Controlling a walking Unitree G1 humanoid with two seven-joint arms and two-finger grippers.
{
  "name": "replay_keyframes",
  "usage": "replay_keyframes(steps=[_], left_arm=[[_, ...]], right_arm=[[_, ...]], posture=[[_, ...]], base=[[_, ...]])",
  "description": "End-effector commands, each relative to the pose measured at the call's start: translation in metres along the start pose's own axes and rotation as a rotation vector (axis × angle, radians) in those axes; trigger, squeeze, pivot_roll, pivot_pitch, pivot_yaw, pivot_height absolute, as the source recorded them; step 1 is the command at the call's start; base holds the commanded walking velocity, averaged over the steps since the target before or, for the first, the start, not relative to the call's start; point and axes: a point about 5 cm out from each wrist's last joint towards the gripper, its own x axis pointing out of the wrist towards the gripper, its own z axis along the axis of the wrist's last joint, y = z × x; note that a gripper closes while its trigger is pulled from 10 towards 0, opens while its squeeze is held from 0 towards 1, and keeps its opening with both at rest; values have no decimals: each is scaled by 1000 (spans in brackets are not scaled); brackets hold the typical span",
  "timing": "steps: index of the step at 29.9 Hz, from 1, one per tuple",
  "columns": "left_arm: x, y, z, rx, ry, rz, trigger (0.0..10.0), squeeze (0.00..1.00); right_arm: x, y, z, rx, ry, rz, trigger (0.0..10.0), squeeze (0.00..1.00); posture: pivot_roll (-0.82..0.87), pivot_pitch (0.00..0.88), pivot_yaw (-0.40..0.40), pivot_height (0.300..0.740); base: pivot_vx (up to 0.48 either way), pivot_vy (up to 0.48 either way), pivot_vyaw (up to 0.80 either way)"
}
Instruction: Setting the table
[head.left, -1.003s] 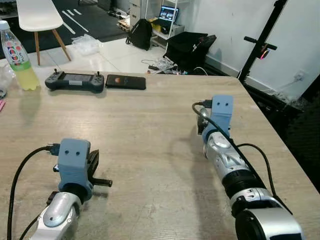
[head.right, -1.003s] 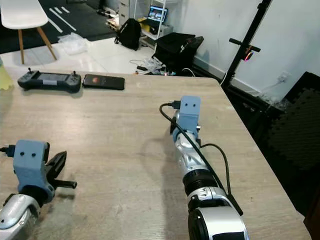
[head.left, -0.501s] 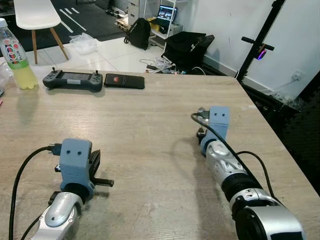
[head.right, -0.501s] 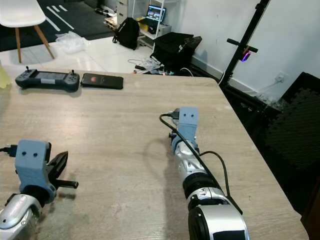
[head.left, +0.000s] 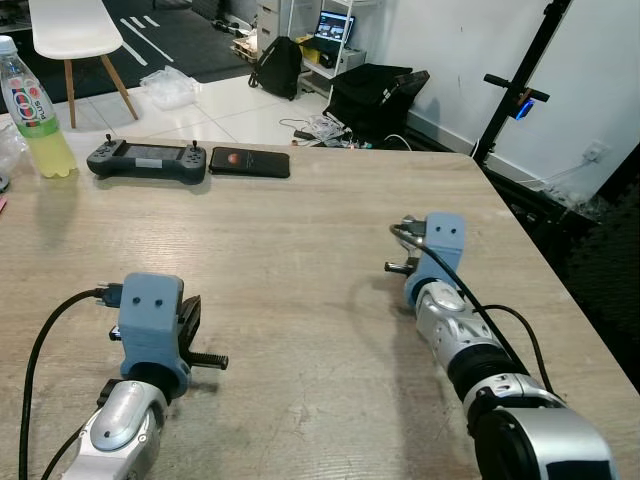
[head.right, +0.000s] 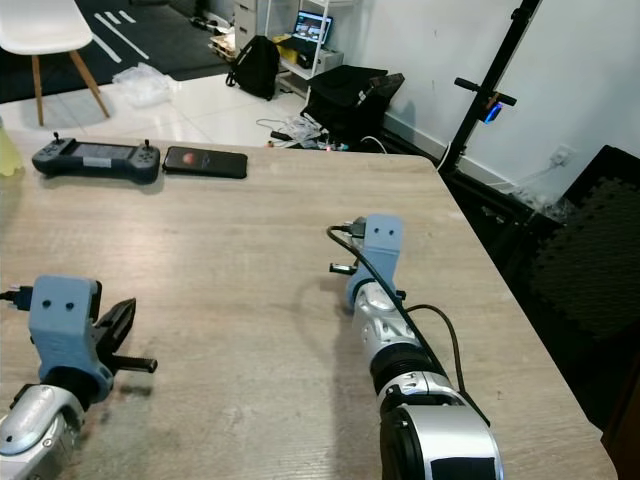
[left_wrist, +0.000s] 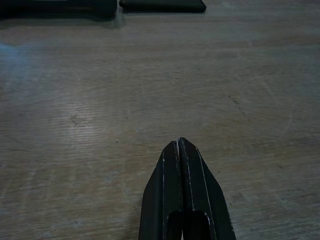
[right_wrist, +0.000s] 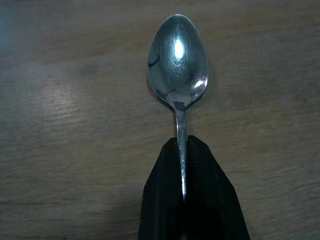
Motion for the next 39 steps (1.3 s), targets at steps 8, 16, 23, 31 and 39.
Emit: replay_keyframes(steps=[8, 16, 23, 31, 39], left_arm=[[-4, -5, -10, -14, 32, -8, 10000, 0], [-4, -25, 22, 59, -95, -205, 10000, 0], [-30, -50, 45, -5, -101, -540, 10000, 0], [-44, -26, 40, -8, -13, -592, 10000, 0], [-57, -6, 26, 98, 111, -613, 10000, 0]], right_arm=[[-33, -7, 28, -10, -171, 62, 10000, 0], [-90, -29, 10, -99, -132, 39, 10000, 0], [-119, -27, 0, -43, -141, 78, 10000, 0], [-156, -16, -29, -61, 31, 185, 10000, 0], [-177, 1, -59, -4, 181, 278, 10000, 0]], posture=[[137, 281, -86, 740], [113, 254, -68, 740], [119, 234, -58, 740], [131, 224, -63, 740], [135, 230, -67, 740]], base=[[0, 0, 0], [0, 0, 0], [0, 0, 0], [0, 0, 0], [0, 0, 0]])
